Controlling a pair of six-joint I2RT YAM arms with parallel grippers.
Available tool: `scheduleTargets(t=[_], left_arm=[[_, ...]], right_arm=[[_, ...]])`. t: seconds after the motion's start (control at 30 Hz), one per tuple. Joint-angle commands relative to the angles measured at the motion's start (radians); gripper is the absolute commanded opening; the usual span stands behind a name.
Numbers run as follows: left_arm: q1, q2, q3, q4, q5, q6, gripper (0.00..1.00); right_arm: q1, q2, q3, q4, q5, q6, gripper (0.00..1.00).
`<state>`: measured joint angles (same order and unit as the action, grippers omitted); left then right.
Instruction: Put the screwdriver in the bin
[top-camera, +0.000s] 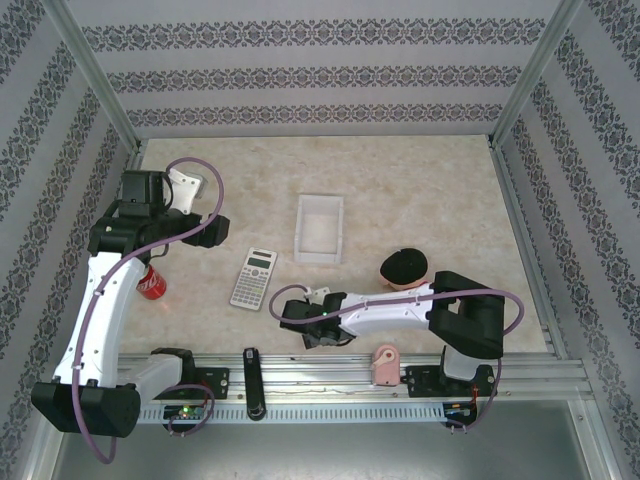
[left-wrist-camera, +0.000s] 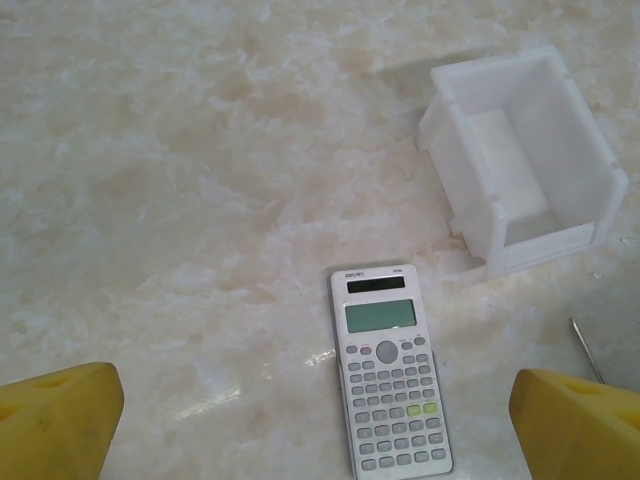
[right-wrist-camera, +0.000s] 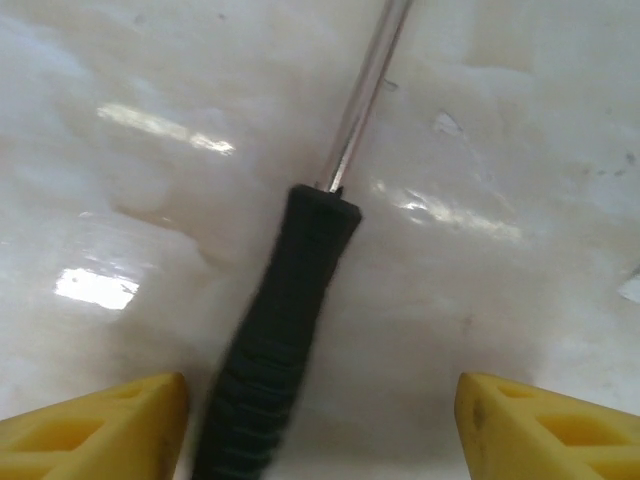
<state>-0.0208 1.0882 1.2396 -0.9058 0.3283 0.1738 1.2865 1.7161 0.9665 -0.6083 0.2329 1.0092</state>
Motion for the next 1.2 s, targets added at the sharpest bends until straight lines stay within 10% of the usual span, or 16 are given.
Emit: scheduleTargets(t=[0.0,0.47,1.17], left_arm=[[-0.016,-0.006,0.018,-0.005,-0.002,-0.02,0.99],[-0.045,0.036,0.059,-0.019,0.003,0.004,0.99],[-0.059,0.06,0.074,0.004,-0.001,-0.019,0.99]], right_arm=[[-0.012,-0.031,-0.054,-0.036,0.035,0.031,0.71],[-0.033,-0.069,-0.084,0.005,0.042,-0.085,0.51],[-0.066,-0.018,-0.064,0.071,-0.005,-0.234,0.49]])
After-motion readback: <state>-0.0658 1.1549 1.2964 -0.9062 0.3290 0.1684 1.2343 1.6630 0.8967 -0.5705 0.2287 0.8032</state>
